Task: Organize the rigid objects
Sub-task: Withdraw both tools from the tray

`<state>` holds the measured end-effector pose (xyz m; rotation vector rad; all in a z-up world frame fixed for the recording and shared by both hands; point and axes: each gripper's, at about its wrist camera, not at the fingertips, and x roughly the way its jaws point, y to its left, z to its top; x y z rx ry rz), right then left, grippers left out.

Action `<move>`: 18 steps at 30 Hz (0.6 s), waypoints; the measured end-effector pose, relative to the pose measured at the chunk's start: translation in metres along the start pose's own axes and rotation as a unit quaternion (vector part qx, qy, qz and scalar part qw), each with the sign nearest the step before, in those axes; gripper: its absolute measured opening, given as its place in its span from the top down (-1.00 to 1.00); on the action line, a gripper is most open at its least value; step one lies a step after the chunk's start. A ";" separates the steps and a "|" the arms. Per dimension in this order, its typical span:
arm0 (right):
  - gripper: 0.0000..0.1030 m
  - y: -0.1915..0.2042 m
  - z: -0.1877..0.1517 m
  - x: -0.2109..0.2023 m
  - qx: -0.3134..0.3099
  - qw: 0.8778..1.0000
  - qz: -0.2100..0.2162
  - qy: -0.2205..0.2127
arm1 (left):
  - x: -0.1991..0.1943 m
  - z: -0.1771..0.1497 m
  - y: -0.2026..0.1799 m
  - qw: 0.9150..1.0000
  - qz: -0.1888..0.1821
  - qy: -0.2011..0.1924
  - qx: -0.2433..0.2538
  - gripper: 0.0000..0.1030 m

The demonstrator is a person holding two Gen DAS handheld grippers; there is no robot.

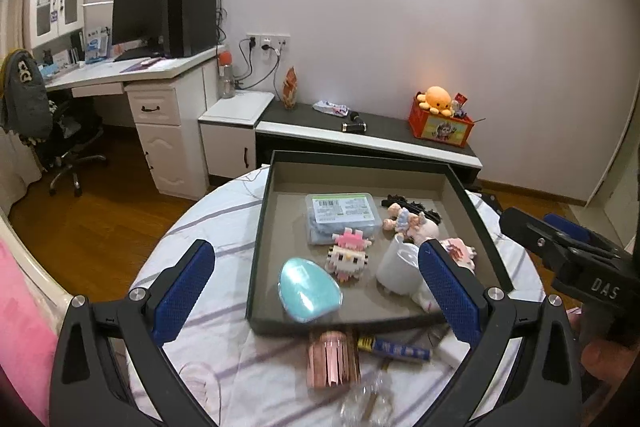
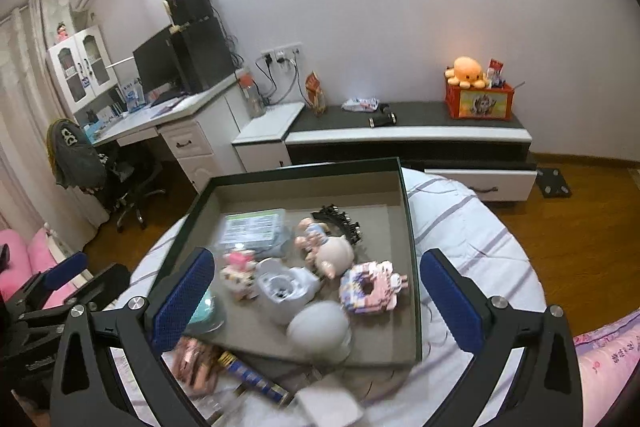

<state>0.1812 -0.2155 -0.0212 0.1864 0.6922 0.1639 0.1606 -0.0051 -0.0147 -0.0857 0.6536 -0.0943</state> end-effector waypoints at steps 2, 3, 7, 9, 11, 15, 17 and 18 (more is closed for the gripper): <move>-1.00 0.009 -0.003 -0.017 -0.007 1.000 -0.004 -0.012 | -0.015 -0.003 0.000 1.000 0.001 -0.007 0.001 -1.00; -1.00 0.013 -0.005 -0.026 -0.009 1.000 -0.004 -0.019 | -0.021 -0.005 0.000 1.000 0.002 -0.009 0.000 -1.00; -1.00 0.026 -0.015 -0.059 -0.018 0.999 -0.005 -0.040 | -0.047 -0.012 0.000 1.000 0.002 -0.018 -0.002 -1.00; -1.00 0.031 -0.021 -0.074 -0.022 0.999 -0.004 -0.049 | -0.060 -0.017 0.001 1.000 0.004 -0.022 -0.002 -1.00; -1.00 0.036 -0.026 -0.089 -0.027 0.998 -0.003 -0.058 | -0.073 -0.023 0.002 1.000 0.004 -0.026 -0.002 -1.00; -1.00 0.042 -0.047 -0.123 -0.033 0.997 0.000 -0.074 | -0.093 -0.035 0.006 1.000 0.010 -0.030 -0.002 -1.00; -1.00 0.041 -0.056 -0.135 -0.033 0.996 -0.002 -0.079 | -0.103 -0.045 0.011 0.999 0.013 -0.031 -0.007 -1.00; -1.00 0.038 -0.063 -0.143 -0.030 0.996 -0.004 -0.083 | -0.107 -0.049 0.013 0.999 0.012 -0.031 -0.010 -1.00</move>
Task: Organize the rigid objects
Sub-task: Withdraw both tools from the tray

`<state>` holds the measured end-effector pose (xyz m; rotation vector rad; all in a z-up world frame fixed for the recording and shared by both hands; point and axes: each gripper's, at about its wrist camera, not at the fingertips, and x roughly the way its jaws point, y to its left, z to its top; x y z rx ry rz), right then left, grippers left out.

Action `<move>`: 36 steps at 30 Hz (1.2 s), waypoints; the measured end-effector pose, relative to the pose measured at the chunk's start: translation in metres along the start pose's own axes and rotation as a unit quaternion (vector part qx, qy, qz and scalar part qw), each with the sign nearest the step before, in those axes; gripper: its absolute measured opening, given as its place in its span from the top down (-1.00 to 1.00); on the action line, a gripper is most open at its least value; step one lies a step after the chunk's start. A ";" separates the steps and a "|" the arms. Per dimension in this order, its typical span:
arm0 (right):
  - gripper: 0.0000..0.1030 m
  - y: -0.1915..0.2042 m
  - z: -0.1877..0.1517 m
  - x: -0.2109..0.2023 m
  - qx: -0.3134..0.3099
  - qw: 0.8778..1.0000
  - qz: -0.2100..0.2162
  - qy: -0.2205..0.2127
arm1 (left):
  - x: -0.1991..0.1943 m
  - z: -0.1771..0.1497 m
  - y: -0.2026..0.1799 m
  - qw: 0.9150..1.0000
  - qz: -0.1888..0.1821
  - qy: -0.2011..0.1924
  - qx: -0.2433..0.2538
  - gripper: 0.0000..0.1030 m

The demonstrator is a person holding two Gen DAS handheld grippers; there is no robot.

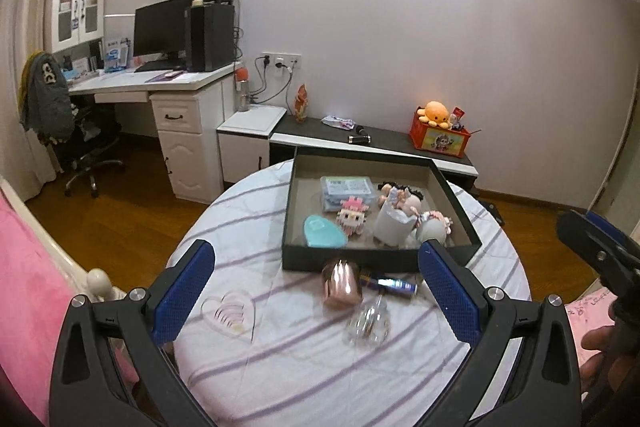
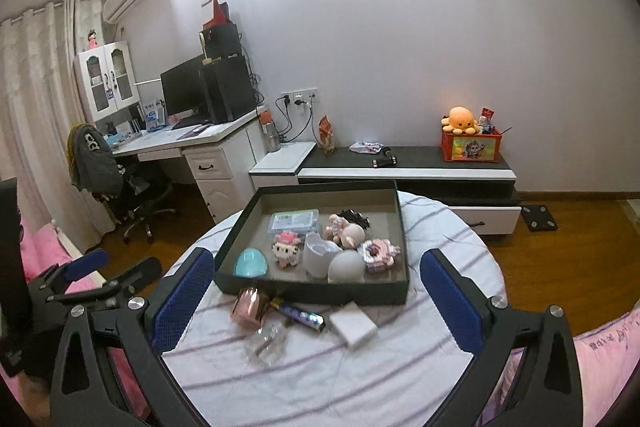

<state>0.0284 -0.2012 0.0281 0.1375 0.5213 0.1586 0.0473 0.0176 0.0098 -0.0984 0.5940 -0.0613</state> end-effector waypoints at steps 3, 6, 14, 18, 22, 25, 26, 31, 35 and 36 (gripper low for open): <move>-1.00 -0.006 -0.013 -0.017 0.010 1.000 -0.009 -0.005 | -0.011 -0.013 0.005 1.000 0.004 0.002 -0.004 -1.00; -1.00 -0.012 -0.031 -0.031 0.021 1.000 -0.013 0.001 | -0.020 -0.027 0.009 1.000 0.011 0.006 -0.005 -1.00; -1.00 -0.021 -0.063 -0.041 0.032 0.999 -0.024 0.026 | -0.030 -0.051 0.007 1.000 0.008 0.020 -0.002 -1.00; -1.00 -0.020 -0.064 -0.042 0.031 0.999 -0.023 0.028 | -0.035 -0.052 0.002 1.000 0.006 0.016 0.002 -1.00; -1.00 -0.016 -0.064 -0.044 0.028 0.999 -0.020 0.026 | -0.040 -0.051 -0.001 1.000 0.008 0.009 0.006 -1.00; -1.00 -0.015 -0.064 -0.043 0.026 0.999 -0.018 0.026 | -0.040 -0.051 -0.002 1.000 0.009 0.008 0.006 -1.00; -1.00 -0.014 -0.064 -0.043 0.025 0.999 -0.018 0.027 | -0.041 -0.051 -0.002 1.000 0.010 0.008 0.006 -1.00; -1.00 -0.013 -0.065 -0.042 0.023 0.999 -0.019 0.029 | -0.042 -0.050 -0.001 1.000 0.011 0.008 0.008 -1.00; -1.00 -0.012 -0.065 -0.041 0.023 0.999 -0.018 0.032 | -0.042 -0.051 -0.002 1.000 0.010 0.010 0.008 -1.00; -1.00 -0.013 -0.065 -0.040 0.022 0.999 -0.019 0.033 | -0.041 -0.051 -0.003 1.000 0.011 0.011 0.008 -1.00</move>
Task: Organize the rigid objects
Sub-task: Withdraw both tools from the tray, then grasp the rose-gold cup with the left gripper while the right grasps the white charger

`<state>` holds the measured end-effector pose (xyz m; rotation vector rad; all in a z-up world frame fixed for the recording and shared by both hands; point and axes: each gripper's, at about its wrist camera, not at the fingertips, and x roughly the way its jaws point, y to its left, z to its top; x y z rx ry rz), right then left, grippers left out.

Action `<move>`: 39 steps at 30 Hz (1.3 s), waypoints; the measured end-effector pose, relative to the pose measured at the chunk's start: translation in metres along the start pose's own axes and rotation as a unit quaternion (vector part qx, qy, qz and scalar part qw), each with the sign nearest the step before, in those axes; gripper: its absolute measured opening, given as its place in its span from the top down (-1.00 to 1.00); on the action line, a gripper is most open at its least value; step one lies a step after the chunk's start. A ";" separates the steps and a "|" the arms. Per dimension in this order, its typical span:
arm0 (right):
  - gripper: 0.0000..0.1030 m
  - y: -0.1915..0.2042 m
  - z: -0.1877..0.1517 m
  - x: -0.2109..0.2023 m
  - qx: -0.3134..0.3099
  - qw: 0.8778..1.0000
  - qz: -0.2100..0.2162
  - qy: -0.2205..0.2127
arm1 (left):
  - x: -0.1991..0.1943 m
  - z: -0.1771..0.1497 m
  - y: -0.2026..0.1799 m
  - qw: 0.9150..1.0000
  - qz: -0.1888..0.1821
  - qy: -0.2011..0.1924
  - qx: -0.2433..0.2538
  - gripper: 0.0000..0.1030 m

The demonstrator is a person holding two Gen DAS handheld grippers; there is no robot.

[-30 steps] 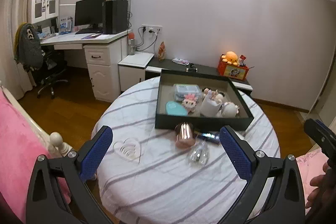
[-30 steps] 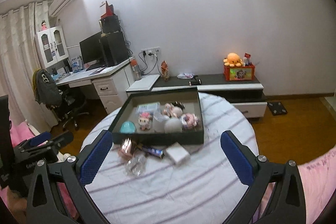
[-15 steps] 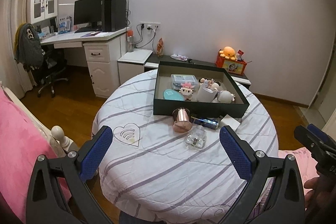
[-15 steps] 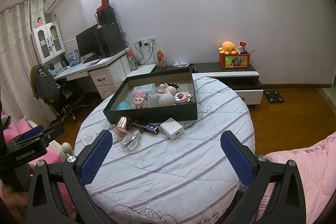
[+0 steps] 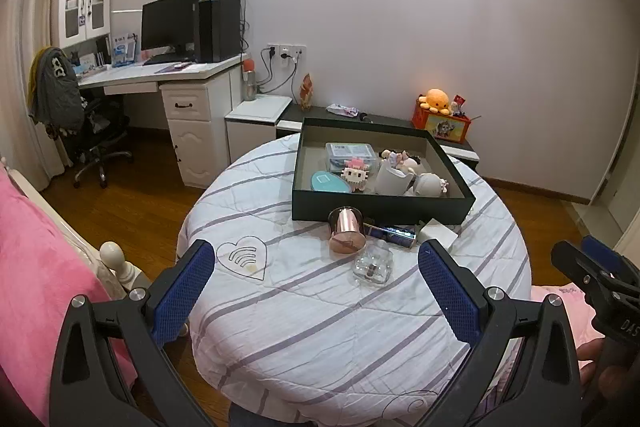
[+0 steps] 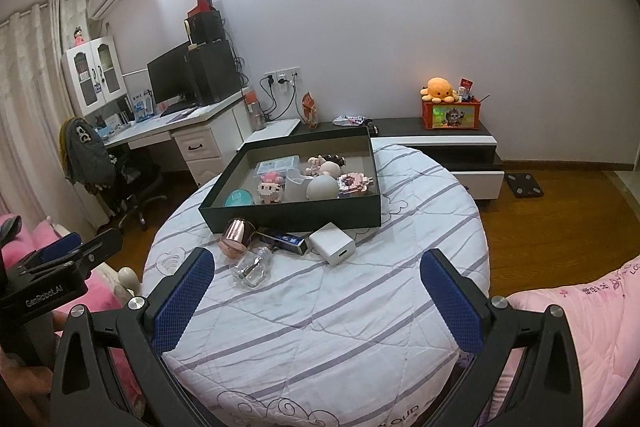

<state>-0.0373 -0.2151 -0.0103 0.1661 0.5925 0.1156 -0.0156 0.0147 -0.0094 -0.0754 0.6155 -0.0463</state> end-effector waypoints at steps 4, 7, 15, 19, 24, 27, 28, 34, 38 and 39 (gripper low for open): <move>-1.00 0.000 0.001 0.005 0.000 1.000 -0.002 0.005 | 0.004 0.000 0.000 1.000 0.001 0.005 0.001 -1.00; -1.00 -0.001 0.002 0.010 -0.001 1.000 -0.004 0.009 | 0.010 0.000 0.000 1.000 0.002 0.009 0.000 -1.00; -1.00 -0.005 0.006 0.031 -0.006 1.000 -0.010 0.023 | 0.036 0.004 -0.003 1.000 0.003 0.023 0.003 -1.00; -1.00 -0.007 0.007 0.051 -0.013 0.999 -0.015 0.040 | 0.057 0.005 -0.008 0.999 0.000 0.037 0.007 -1.00; -1.00 -0.010 0.006 0.080 -0.021 0.997 -0.019 0.067 | 0.090 0.002 -0.015 0.998 -0.003 0.061 0.011 -1.00; -1.00 -0.012 0.005 0.098 -0.025 0.996 -0.022 0.083 | 0.110 0.003 -0.018 0.997 -0.002 0.073 0.013 -1.00; -1.00 -0.013 0.004 0.105 -0.025 0.995 -0.024 0.090 | 0.118 0.003 -0.019 0.997 -0.002 0.079 0.014 -1.00; -1.00 -0.019 0.002 0.145 -0.030 0.991 -0.031 0.124 | 0.156 0.001 -0.022 0.994 -0.004 0.108 0.012 -1.00; -1.00 -0.023 0.001 0.166 -0.041 0.989 -0.031 0.142 | 0.181 -0.002 -0.020 0.992 -0.007 0.130 0.006 -0.99; -1.00 -0.024 0.000 0.172 -0.046 0.988 -0.032 0.146 | 0.185 -0.003 -0.020 0.991 -0.008 0.133 0.006 -0.99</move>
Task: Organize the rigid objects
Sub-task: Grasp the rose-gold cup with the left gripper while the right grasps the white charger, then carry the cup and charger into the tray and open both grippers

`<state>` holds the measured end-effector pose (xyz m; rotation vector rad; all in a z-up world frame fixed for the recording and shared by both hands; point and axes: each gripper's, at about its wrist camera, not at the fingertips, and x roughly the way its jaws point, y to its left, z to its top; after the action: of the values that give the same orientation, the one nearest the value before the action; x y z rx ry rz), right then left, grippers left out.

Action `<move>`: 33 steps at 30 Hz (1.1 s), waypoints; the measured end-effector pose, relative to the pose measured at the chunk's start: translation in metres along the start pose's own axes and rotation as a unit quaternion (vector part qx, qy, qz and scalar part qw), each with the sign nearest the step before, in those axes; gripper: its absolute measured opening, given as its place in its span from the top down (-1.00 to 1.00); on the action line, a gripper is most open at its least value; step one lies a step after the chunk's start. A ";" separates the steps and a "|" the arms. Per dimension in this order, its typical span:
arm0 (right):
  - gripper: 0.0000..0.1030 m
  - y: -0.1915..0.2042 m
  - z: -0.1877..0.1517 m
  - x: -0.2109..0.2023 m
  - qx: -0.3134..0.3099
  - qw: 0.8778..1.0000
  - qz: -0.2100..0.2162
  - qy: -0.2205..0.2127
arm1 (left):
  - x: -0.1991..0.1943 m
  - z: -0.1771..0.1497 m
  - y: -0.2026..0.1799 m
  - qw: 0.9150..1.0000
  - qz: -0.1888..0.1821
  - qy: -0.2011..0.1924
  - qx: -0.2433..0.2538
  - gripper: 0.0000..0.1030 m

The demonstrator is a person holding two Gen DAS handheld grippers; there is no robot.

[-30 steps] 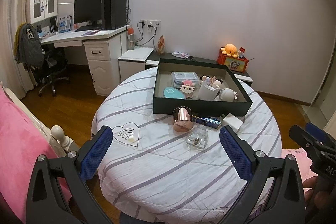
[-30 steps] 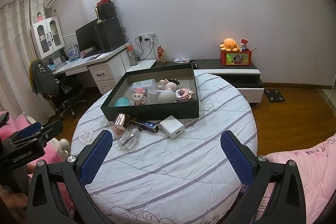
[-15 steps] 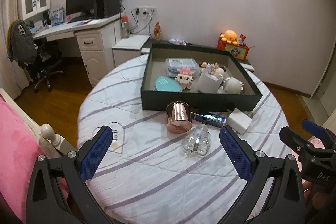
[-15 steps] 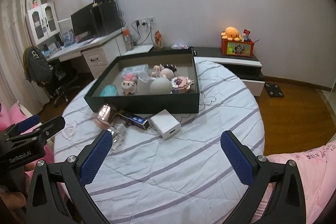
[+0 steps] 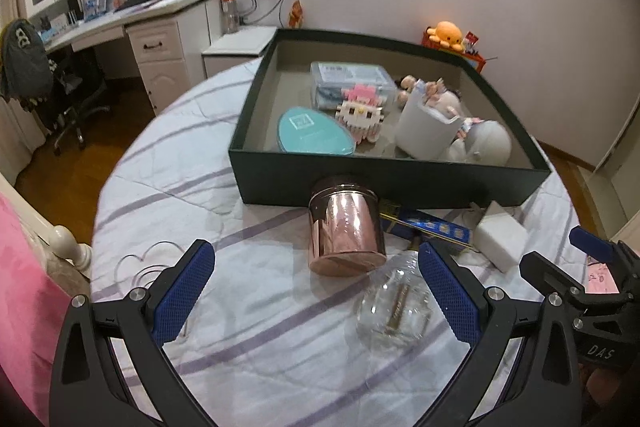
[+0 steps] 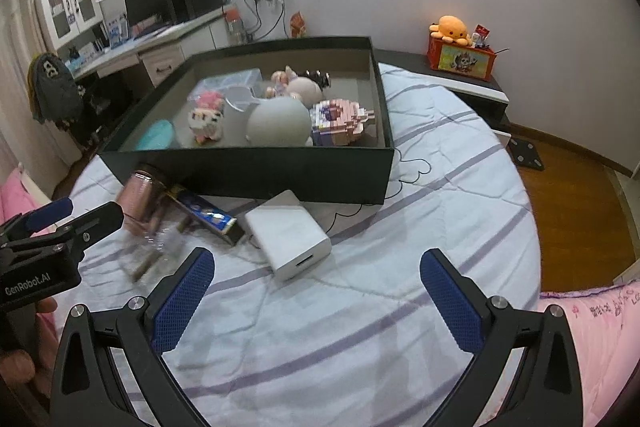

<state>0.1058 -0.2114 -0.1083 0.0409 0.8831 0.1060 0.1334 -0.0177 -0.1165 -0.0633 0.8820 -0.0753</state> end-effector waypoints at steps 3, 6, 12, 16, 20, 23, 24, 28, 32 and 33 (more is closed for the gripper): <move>-1.00 0.000 0.002 0.013 -0.008 1.000 -0.001 0.014 | 0.013 0.002 0.002 1.000 -0.001 0.013 -0.003 -0.95; -0.97 -0.002 0.002 0.026 -0.011 1.000 -0.002 0.025 | 0.025 0.003 0.004 1.000 -0.007 0.026 -0.010 -0.84; -0.80 -0.003 0.003 0.047 -0.016 0.999 0.001 0.040 | 0.042 0.005 0.004 0.999 -0.020 0.043 -0.013 -0.42; -0.76 0.002 0.004 0.051 -0.030 0.999 0.001 0.040 | 0.047 0.008 -0.001 0.999 -0.019 0.044 0.000 -0.23; -0.59 0.007 0.006 0.055 -0.047 0.998 0.005 0.038 | 0.047 0.009 -0.006 0.999 -0.027 0.042 0.007 0.08; -0.26 0.013 0.006 0.053 -0.059 0.997 0.025 0.035 | 0.046 0.007 -0.005 0.999 -0.031 0.040 0.004 0.08; -0.14 0.015 0.006 0.053 -0.062 0.997 0.027 0.034 | 0.045 0.006 -0.004 0.999 -0.032 0.040 0.001 0.08; 0.08 0.015 0.004 0.048 -0.060 0.997 0.035 0.034 | 0.041 0.003 -0.001 0.999 -0.038 0.039 -0.005 0.08; 0.17 0.014 -0.001 0.041 -0.045 0.998 0.041 0.033 | 0.034 0.000 0.003 0.999 -0.038 0.035 -0.009 0.08; 0.17 0.013 -0.002 0.040 -0.042 0.998 0.044 0.033 | 0.031 -0.001 0.004 0.999 -0.039 0.034 -0.010 0.08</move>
<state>0.1284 -0.1937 -0.1386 -0.0014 0.9415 0.2271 0.1528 -0.0163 -0.1416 -0.1145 0.9482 -0.1417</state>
